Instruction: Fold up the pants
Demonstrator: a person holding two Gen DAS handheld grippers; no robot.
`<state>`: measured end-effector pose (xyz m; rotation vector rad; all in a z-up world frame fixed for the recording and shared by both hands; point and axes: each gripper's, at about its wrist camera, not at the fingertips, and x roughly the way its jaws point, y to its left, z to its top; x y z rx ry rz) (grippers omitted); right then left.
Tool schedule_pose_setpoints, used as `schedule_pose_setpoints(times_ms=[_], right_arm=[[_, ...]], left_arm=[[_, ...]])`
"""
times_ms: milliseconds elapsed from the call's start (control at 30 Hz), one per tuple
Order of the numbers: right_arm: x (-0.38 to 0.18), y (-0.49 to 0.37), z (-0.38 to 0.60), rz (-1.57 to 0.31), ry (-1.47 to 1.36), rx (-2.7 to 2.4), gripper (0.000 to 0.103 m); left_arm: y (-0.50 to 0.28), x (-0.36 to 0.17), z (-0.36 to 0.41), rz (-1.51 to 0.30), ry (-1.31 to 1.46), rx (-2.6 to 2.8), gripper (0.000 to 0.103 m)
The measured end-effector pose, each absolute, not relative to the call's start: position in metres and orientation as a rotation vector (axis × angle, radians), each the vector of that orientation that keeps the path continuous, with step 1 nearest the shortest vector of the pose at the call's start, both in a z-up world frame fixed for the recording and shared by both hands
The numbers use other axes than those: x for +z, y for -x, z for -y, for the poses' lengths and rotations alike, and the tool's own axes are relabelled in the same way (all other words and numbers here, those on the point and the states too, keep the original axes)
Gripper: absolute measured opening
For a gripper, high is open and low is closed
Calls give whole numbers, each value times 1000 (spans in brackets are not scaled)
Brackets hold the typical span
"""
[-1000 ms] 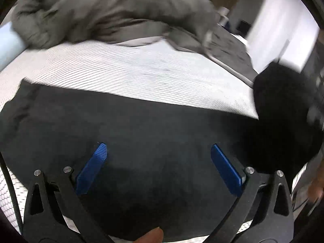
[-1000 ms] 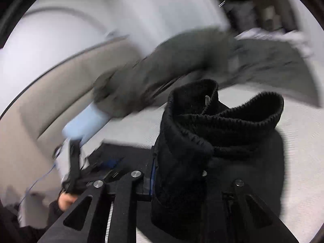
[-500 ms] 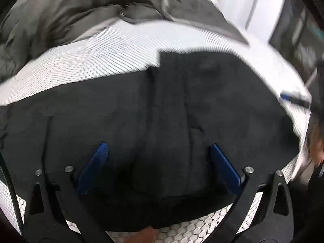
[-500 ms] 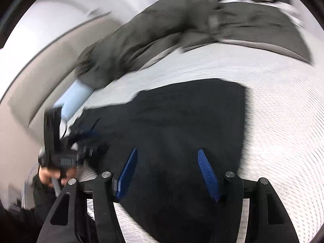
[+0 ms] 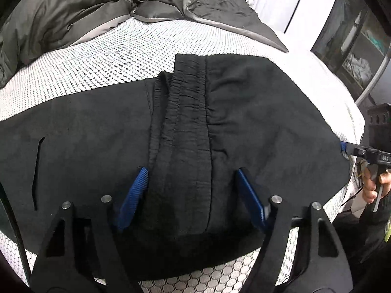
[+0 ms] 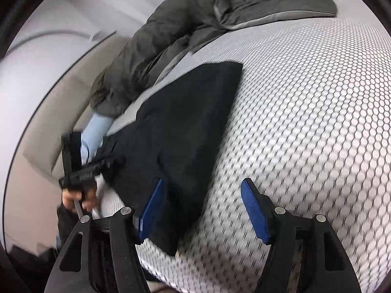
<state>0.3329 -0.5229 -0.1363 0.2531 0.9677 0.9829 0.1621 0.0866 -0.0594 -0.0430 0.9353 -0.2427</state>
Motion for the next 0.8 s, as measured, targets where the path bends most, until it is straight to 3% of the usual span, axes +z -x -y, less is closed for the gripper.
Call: schedule_pose_setpoints(times_ms=[100,167,233,333,400,433,533,633,800], right_arm=[[-137,-317,513,-967,-216,1029,67],[-138,-312,501,-967,-224,1059,65],[-139,-309,494,-956,-233,1075,54],[-147,-319,478,-979,-297,1069,34],[-150,-326,468,-988,-348,1066,16],[-150,-328,471,-983,-369,1070,14],[-142,-331,484,-948,-369,1068,13],[-145,-335,487,-969,-342,1057,14],[-142,-340,487,-964,-348,1049,27]], left_arm=[[-159,-61,-76,-944,-24,-272,71],[-154,-61,-72,-934,-61,-278,61],[-152,-60,-74,-927,-57,-283,46],[-149,-56,-77,-911,-34,-297,44],[-145,-50,-77,-890,-17,-328,42],[-142,-47,-77,-884,-10,-344,42],[-131,-39,-74,-884,-7,-416,35],[-128,-51,-72,-943,-71,-410,36],[-124,-49,-81,-940,-70,-427,40]])
